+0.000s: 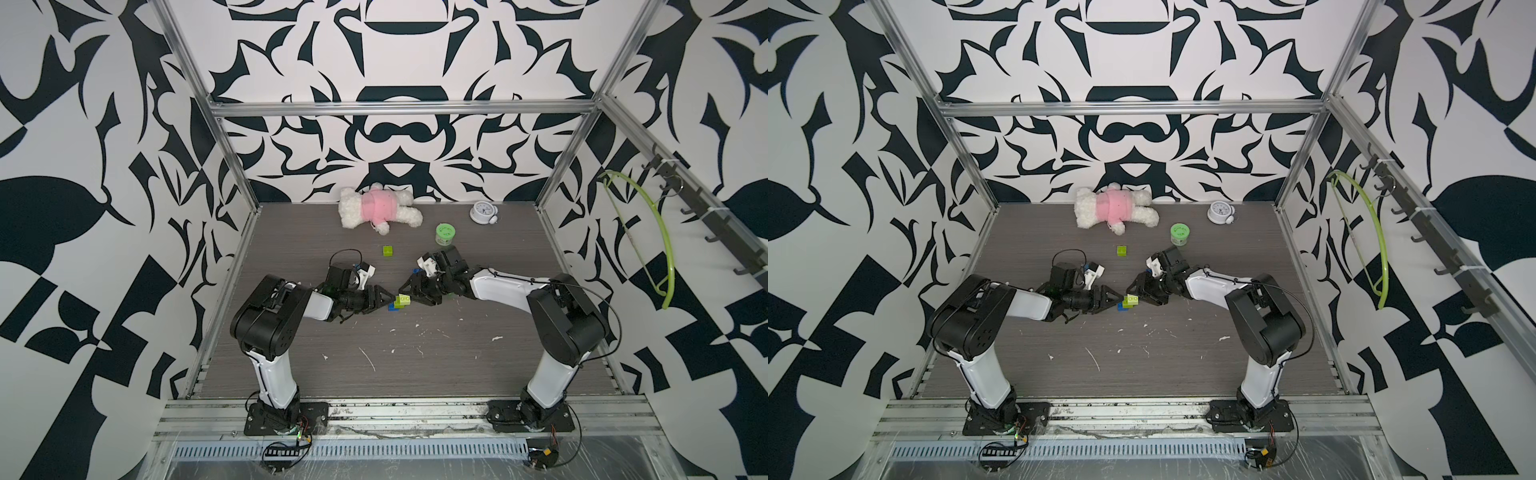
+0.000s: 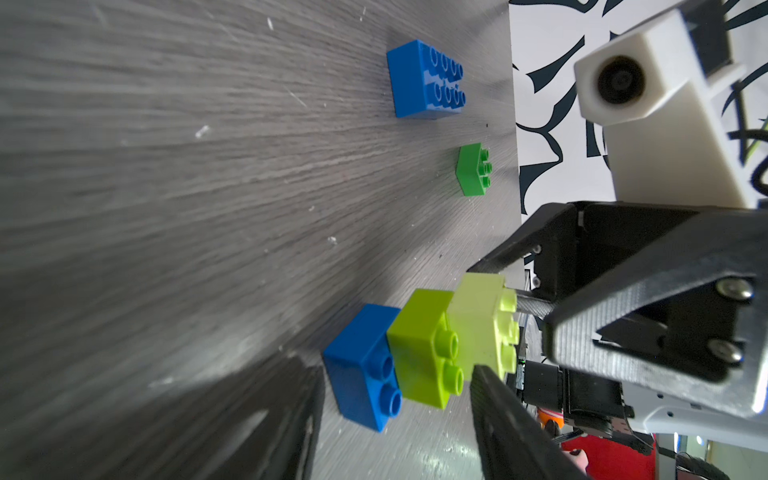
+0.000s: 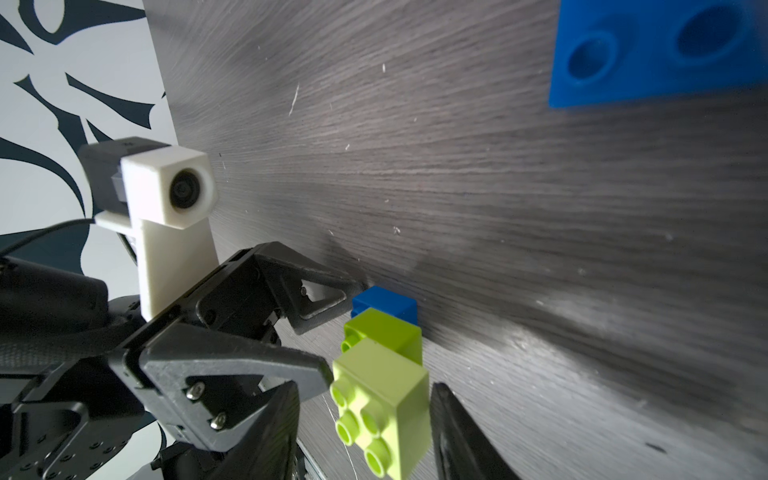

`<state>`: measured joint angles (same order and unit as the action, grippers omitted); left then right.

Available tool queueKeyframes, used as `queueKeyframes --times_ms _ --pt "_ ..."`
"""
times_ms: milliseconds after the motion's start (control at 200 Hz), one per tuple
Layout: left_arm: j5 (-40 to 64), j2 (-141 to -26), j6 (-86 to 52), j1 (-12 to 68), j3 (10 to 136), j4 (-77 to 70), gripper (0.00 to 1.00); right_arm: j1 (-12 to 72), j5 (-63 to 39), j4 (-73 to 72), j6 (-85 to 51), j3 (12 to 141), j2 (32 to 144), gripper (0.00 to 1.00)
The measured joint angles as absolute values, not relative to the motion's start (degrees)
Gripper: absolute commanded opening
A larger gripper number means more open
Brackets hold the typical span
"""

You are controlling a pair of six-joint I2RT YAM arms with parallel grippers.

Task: Assemble the letter y with lego
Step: Adjust the lego brick at the center of the board.

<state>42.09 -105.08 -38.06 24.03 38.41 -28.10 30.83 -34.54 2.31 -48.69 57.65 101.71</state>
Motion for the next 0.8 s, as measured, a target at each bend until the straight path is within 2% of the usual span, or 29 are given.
queueKeyframes --times_ms 385,800 --pt "42.1 -105.8 -37.4 25.0 39.9 -26.5 0.64 30.9 -34.8 1.9 -49.3 57.6 101.7 0.53" --pt "41.4 -106.4 -34.5 25.5 41.8 -22.6 0.58 31.0 -34.9 1.8 -49.4 57.2 101.7 0.54"
